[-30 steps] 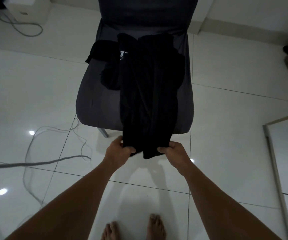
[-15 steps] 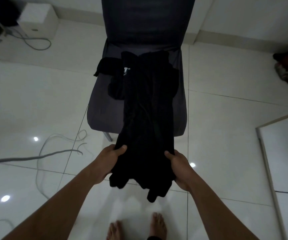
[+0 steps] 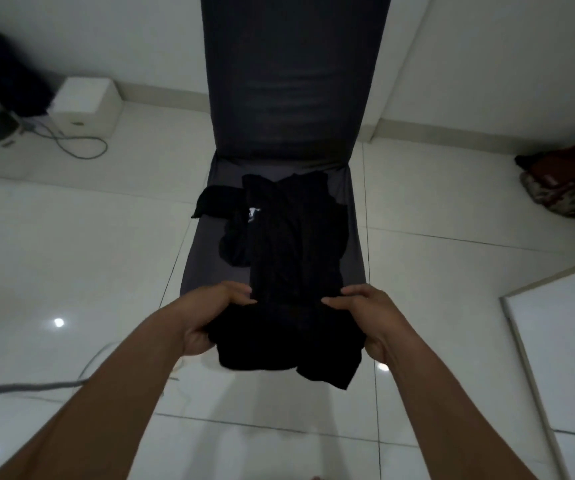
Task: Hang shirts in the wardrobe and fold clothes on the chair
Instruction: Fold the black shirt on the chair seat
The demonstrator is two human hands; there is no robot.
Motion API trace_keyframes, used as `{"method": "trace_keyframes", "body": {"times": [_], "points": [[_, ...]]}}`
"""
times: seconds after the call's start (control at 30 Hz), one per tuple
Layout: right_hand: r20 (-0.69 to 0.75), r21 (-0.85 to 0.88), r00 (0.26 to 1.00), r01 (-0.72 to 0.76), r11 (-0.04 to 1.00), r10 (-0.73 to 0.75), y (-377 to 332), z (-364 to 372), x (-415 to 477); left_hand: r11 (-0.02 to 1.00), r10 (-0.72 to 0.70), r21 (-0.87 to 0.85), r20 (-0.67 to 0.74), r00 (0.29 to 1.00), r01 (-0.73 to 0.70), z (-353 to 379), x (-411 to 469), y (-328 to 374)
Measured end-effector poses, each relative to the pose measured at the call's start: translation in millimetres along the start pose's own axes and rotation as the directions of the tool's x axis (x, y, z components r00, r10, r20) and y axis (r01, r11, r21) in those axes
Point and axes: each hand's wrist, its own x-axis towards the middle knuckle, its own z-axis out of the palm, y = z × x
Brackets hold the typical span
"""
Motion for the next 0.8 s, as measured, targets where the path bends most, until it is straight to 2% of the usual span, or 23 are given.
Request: {"method": "trace_keyframes", "body": {"times": [0.07, 0.13, 0.2, 0.23, 0.27, 0.3, 0.33, 0.37, 0.4, 0.43, 0.47, 0.53, 0.6, 0.63, 0.67, 0.7, 0.73, 0.77, 0.8], "points": [[0.063, 0.168, 0.994, -0.104, 0.980, 0.095, -19, 7, 16, 0.990, -0.038, -0.133, 0.058, 0.998, 0.045, 7, 8, 23], [0.101, 0.390, 0.986, -0.159, 0.907, 0.129, -39, 14, 39, 0.940, -0.008, -0.341, 0.056, 0.998, 0.027, 12, 28, 48], [0.134, 0.638, 0.987, -0.158, 0.754, 0.093, -61, 16, 69, 0.850, 0.016, -0.527, 0.040, 0.999, 0.007, 14, 53, 74], [0.159, 0.743, 0.985, -0.166, 0.648, 0.070, -70, 16, 87, 0.830, 0.013, -0.558, 0.027, 1.000, 0.004, 14, 67, 85], [0.189, 0.788, 0.981, -0.181, 0.589, 0.048, -76, 17, 102, 0.835, 0.003, -0.550, 0.010, 1.000, 0.003, 12, 80, 93], [0.199, 0.753, 0.979, -0.176, 0.634, 0.036, -81, 19, 118, 0.865, -0.007, -0.502, -0.013, 1.000, -0.001, 13, 89, 101], [0.187, 0.629, 0.982, -0.138, 0.765, 0.023, -85, 21, 134, 0.915, -0.024, -0.404, -0.056, 0.998, -0.001, 13, 103, 109], [0.151, 0.389, 0.988, -0.055, 0.919, -0.005, -88, 22, 145, 0.960, -0.037, -0.279, -0.092, 0.995, 0.010, 13, 112, 115], [0.126, 0.100, 0.991, 0.042, 0.994, -0.054, -89, 23, 154, 0.991, -0.035, -0.135, -0.142, 0.989, 0.015, 15, 122, 121], [0.130, -0.140, 0.986, 0.125, 0.982, -0.107, -90, 24, 158, 1.000, -0.014, -0.003, -0.182, 0.983, 0.014, 16, 125, 124], [0.155, -0.306, 0.979, 0.178, 0.935, -0.136, -90, 25, 162, 0.993, -0.011, 0.111, -0.203, 0.979, 0.034, 15, 131, 127], [0.217, -0.507, 0.956, 0.284, 0.814, -0.199, -90, 24, 170, 0.952, 0.014, 0.301, -0.228, 0.974, 0.057, 13, 138, 131], [0.285, -0.656, 0.908, 0.419, 0.628, -0.307, -91, 23, 180, 0.835, 0.160, 0.549, -0.282, 0.946, 0.022, 10, 151, 137], [0.318, -0.688, 0.873, 0.481, 0.544, -0.370, -92, 24, 182, 0.765, 0.263, 0.644, -0.288, 0.921, -0.018, 9, 156, 139], [0.334, -0.682, 0.844, 0.524, 0.510, -0.420, -94, 26, 186, 0.720, 0.350, 0.690, -0.272, 0.896, -0.071, 10, 161, 142], [0.306, -0.634, 0.841, 0.530, 0.564, -0.446, -98, 30, 191, 0.723, 0.396, 0.681, -0.263, 0.880, -0.121, 10, 167, 145], [0.235, -0.538, 0.873, 0.483, 0.691, -0.427, -105, 34, 196, 0.765, 0.414, 0.619, -0.259, 0.873, -0.179, 11, 172, 149], [0.149, -0.410, 0.928, 0.372, 0.833, -0.342, -115, 38, 198, 0.829, 0.396, 0.518, -0.278, 0.875, -0.211, 13, 176, 154], [0.082, -0.280, 0.973, 0.231, 0.932, -0.217, -125, 41, 200, 0.892, 0.344, 0.405, -0.316, 0.884, -0.202, 14, 181, 160]]}}
